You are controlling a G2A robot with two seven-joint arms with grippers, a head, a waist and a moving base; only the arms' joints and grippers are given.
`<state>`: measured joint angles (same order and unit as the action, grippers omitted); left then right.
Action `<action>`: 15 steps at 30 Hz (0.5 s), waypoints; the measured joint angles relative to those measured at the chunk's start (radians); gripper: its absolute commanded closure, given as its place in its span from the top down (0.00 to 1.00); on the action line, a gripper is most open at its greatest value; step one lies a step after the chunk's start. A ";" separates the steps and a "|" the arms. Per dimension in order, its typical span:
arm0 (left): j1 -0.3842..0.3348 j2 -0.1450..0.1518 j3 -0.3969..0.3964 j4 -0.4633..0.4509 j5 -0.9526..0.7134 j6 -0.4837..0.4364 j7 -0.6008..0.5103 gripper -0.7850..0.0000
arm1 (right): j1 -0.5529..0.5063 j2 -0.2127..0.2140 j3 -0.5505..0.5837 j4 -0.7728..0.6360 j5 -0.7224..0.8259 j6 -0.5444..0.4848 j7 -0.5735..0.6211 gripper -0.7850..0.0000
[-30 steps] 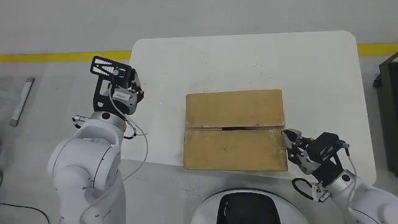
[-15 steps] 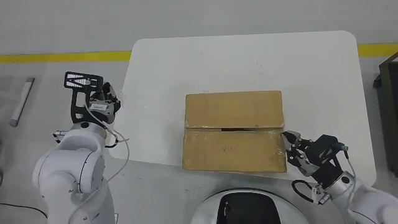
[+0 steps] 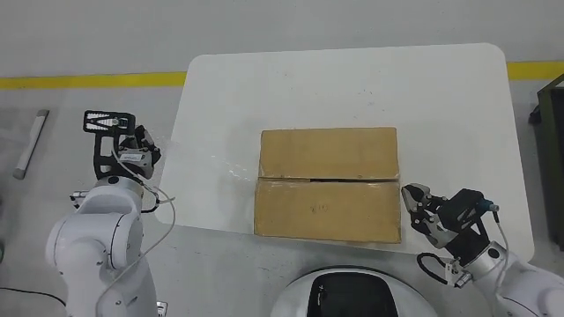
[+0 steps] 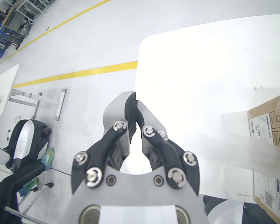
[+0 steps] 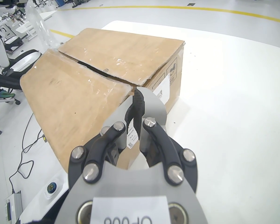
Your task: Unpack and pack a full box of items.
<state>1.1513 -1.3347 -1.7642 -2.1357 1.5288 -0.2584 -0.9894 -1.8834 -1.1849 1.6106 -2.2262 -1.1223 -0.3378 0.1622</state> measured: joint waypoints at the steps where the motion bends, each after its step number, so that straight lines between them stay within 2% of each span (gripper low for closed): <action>1: 0.000 0.001 -0.001 0.002 0.001 0.002 0.000 0.00 | 0.000 0.000 0.000 0.000 0.000 0.000 0.001 0.00; 9: 0.003 0.010 -0.011 0.019 -0.003 0.015 -0.005 0.00 | 0.005 -0.001 0.018 -0.006 0.035 0.040 -0.017 0.00; 10: 0.004 0.011 -0.013 0.021 -0.003 0.016 -0.005 0.14 | 0.005 -0.002 0.021 -0.010 0.042 0.046 -0.022 0.00; 11: 0.006 0.012 -0.016 0.024 -0.005 0.017 -0.008 0.77 | 0.006 -0.002 0.026 -0.015 0.050 0.052 -0.028 0.00; 12: 0.007 0.013 -0.017 0.026 -0.006 0.017 -0.011 1.00 | 0.007 -0.003 0.028 -0.019 0.056 0.056 -0.033 0.00; 15: 0.007 0.016 -0.023 0.029 -0.012 0.023 -0.034 1.00 | 0.012 -0.004 0.030 -0.036 0.076 0.056 -0.061 0.00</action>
<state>1.1580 -1.3185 -1.7873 -2.1068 1.5168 -0.2357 -1.0236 -1.8717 -1.1887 1.6406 -2.2620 -1.0461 -0.2815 0.1014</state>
